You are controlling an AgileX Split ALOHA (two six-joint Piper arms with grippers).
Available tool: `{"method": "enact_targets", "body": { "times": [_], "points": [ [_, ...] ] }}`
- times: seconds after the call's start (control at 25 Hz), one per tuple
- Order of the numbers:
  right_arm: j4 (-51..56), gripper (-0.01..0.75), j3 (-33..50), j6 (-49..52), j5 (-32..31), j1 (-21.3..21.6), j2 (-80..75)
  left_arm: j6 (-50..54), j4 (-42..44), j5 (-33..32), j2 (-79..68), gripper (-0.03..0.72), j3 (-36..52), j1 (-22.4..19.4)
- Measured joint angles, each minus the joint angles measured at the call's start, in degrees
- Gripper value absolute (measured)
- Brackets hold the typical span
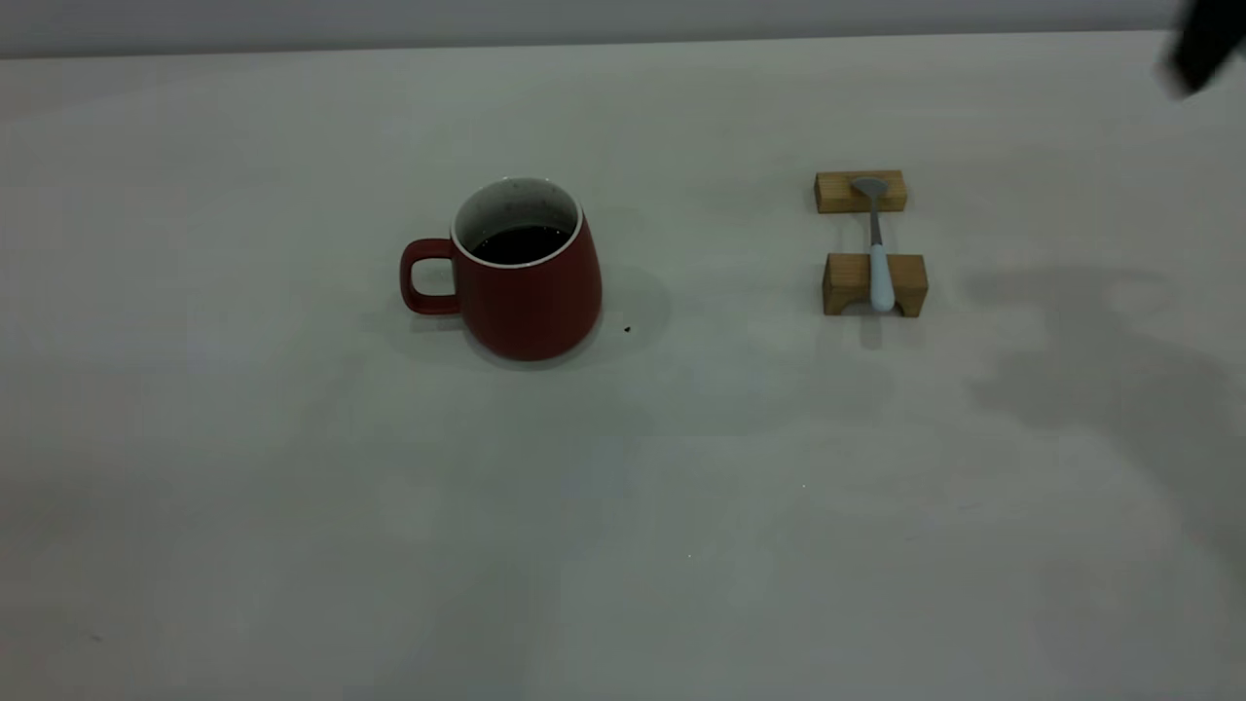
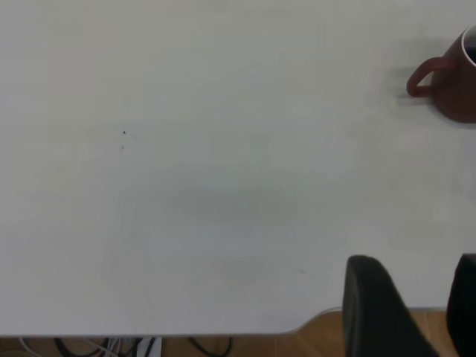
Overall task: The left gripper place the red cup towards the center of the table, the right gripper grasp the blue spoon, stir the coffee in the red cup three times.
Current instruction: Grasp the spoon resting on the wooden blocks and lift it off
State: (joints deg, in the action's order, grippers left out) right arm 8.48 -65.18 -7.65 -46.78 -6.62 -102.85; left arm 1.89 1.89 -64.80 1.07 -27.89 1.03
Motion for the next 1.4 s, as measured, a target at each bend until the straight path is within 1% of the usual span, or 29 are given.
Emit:
{"method": "enact_targets", "body": {
  "times": [0.24,0.36,0.52,0.68,1.4],
  "points": [
    [0.43,0.638,-11.57,0.79,0.68,-6.92,-17.21,0.00,0.00,0.00,0.00,0.318,0.00,0.00],
    [0.58,0.638,-16.52,1.06,0.80,-8.53,-22.98,0.00,-0.06,0.00,0.00,0.318,0.00,0.00],
    [0.58,0.638,-21.15,1.94,0.94,-9.51,-28.07,0.00,-0.06,0.00,0.00,0.318,0.00,0.00],
    [0.53,0.636,-22.97,2.22,1.34,-9.50,-30.95,0.00,-0.11,0.00,0.00,0.318,0.00,0.00],
    [2.56,0.615,-23.43,2.38,5.28,-10.59,-36.03,0.00,-0.11,0.00,0.00,0.318,0.00,0.00]
  ]
}}
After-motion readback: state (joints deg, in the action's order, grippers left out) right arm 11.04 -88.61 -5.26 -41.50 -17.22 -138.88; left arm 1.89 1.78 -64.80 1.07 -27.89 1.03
